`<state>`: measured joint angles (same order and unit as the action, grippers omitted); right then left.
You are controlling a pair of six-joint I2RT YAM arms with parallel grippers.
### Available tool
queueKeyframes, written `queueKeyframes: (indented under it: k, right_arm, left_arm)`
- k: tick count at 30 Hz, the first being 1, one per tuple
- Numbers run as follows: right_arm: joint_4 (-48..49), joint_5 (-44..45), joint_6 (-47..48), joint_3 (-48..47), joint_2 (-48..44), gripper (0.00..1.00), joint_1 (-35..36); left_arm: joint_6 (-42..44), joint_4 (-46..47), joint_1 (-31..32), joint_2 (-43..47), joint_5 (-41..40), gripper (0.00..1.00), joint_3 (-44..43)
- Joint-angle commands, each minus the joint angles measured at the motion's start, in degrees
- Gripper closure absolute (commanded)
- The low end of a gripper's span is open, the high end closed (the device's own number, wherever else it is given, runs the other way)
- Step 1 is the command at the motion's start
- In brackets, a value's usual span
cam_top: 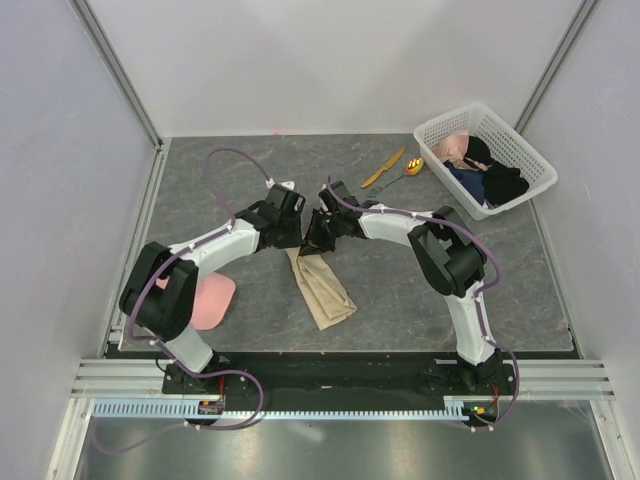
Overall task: Fold the napkin into a case and place the utensils inside
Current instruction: Grasp the top corner of the smaller rectangle folded napkin from the folded napkin.
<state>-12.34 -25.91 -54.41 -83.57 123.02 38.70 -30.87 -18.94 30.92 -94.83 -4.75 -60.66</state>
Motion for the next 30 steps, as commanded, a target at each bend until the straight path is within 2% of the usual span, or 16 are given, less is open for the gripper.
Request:
queueKeyframes:
  k: [1,4,7,11,15,16,19,20,21,22,25,28,30]
  right_arm:
    - [9.59,-3.09,-7.89,1.21,-2.18,1.00,0.15]
    - [15.06,-3.71,-12.82,1.22,0.02,1.00,-0.11]
    - [12.52,-2.66,-10.11,-0.45,1.87,1.00,0.06]
    - [9.79,-0.98,-7.03,3.05,0.99,1.00,0.24]
    - [9.44,-0.98,-5.71,4.38,0.64,1.00,0.24]
    - [9.26,-0.98,-5.18,4.38,0.64,1.00,0.24]
    - [8.73,-1.16,-4.83,4.12,0.64,1.00,0.24]
    - [8.21,-1.25,-4.56,3.77,0.55,1.00,0.24]
    - [7.95,-1.25,-4.30,3.50,0.20,0.93,0.24]
    - [7.51,-1.25,-4.04,3.24,0.03,0.91,0.24]
    - [4.96,-0.99,-2.28,1.57,-0.59,0.86,0.24]
    - [3.73,-1.86,-1.84,0.87,-0.50,0.83,0.24]
    - [3.29,-1.51,-1.05,0.95,-0.85,0.78,0.41]
  left_arm:
    - [-5.77,4.34,-0.77,2.19,2.81,0.98,4.22]
    - [-6.92,6.37,-1.12,3.50,3.00,0.98,7.13]
    - [-7.18,7.94,-1.91,4.04,3.17,0.98,9.06]
    - [-6.31,6.99,-3.93,2.28,6.32,0.96,8.02]
    - [-6.39,6.72,-4.64,4.21,6.60,0.80,7.40]
    - [-6.57,6.55,-4.72,4.82,6.43,0.73,7.23]
    - [-7.44,4.00,-5.25,7.81,5.20,0.66,7.14]
    - [-7.80,3.21,-5.51,8.68,5.02,0.66,7.31]
    - [-8.32,2.42,-6.47,10.35,3.63,0.67,7.84]
    - [-9.46,2.33,-7.27,11.06,3.61,0.68,9.15]
    - [-11.05,4.34,-10.26,12.56,4.58,0.71,12.75]
    - [-11.49,6.63,-11.84,10.29,9.66,0.74,13.91]
    - [-11.84,7.77,-12.02,9.31,10.03,0.75,14.08]
